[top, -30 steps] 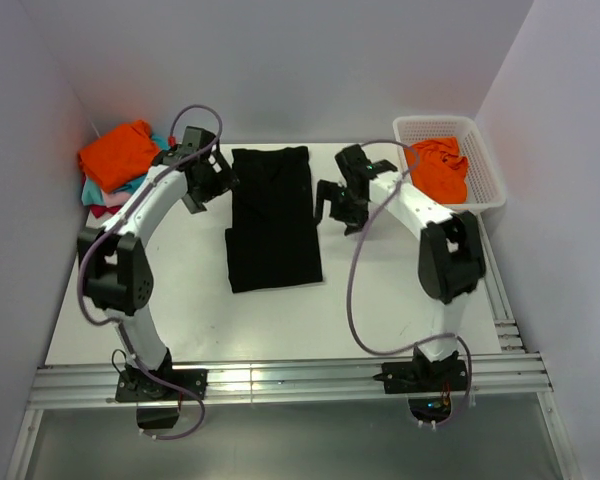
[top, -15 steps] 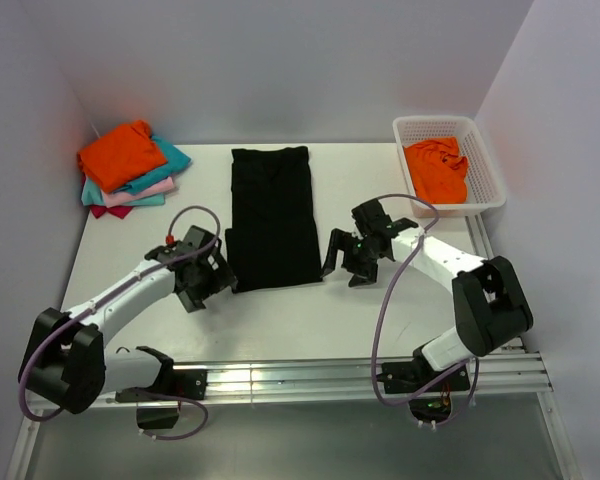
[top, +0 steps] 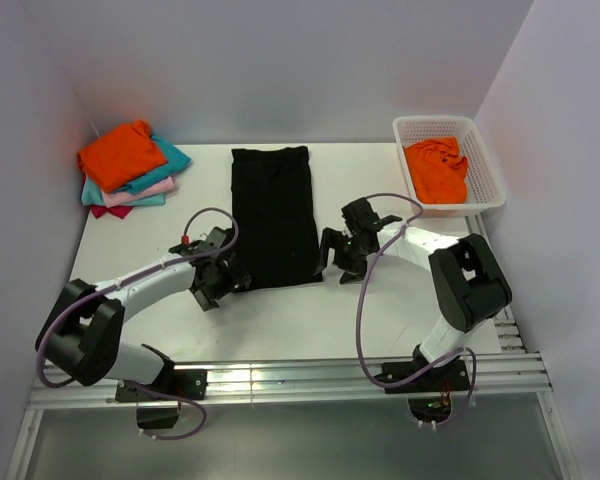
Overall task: Fold and stack the t-shirts
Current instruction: Grab one side of the 2/3 rectangular tshirt with both arms
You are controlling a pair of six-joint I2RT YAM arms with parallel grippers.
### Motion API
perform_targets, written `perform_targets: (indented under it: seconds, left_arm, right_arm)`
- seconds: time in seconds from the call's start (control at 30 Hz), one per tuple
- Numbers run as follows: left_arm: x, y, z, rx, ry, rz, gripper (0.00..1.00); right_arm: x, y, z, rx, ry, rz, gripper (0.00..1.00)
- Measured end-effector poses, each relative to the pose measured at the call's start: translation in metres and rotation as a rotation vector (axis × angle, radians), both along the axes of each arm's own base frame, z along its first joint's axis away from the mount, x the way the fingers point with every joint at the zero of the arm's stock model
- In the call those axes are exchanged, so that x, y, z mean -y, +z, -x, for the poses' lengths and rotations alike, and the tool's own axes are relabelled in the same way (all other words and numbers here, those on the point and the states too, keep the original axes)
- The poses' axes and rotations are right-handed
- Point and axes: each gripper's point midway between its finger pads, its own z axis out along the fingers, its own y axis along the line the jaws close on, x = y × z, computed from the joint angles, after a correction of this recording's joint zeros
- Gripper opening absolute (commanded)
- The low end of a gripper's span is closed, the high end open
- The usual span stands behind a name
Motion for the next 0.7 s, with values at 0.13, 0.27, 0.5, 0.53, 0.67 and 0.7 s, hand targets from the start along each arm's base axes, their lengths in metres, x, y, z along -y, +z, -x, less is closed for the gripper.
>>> perform_targets:
  seconds: [0.13, 0.27, 0.5, 0.53, 0.67, 0.7]
  left_arm:
    - [0.000, 0.004, -0.018, 0.025, 0.023, -0.041, 0.92]
    - [0.002, 0.013, -0.034, 0.071, 0.046, -0.054, 0.92]
    - [0.007, 0.007, -0.051, 0.066, 0.055, -0.077, 0.87]
    - [0.006, 0.003, -0.049, 0.054, 0.054, -0.082, 0.86]
    - [0.003, 0.003, -0.042, 0.052, 0.056, -0.089, 0.86]
    - [0.003, 0.007, -0.041, 0.064, 0.054, -0.087, 0.86]
  right_arm:
    - [-0.001, -0.002, -0.002, -0.003, 0.004, 0.000, 0.89]
    - [-0.003, -0.004, -0.004, -0.005, 0.013, -0.004, 0.89]
    - [-0.005, -0.004, -0.006, 0.000, 0.028, -0.006, 0.89]
    - [-0.005, -0.003, -0.007, 0.002, 0.028, -0.006, 0.89]
    - [-0.006, -0.003, -0.008, 0.007, 0.032, -0.007, 0.88]
    - [-0.006, -0.003, -0.008, 0.007, 0.032, -0.007, 0.88]
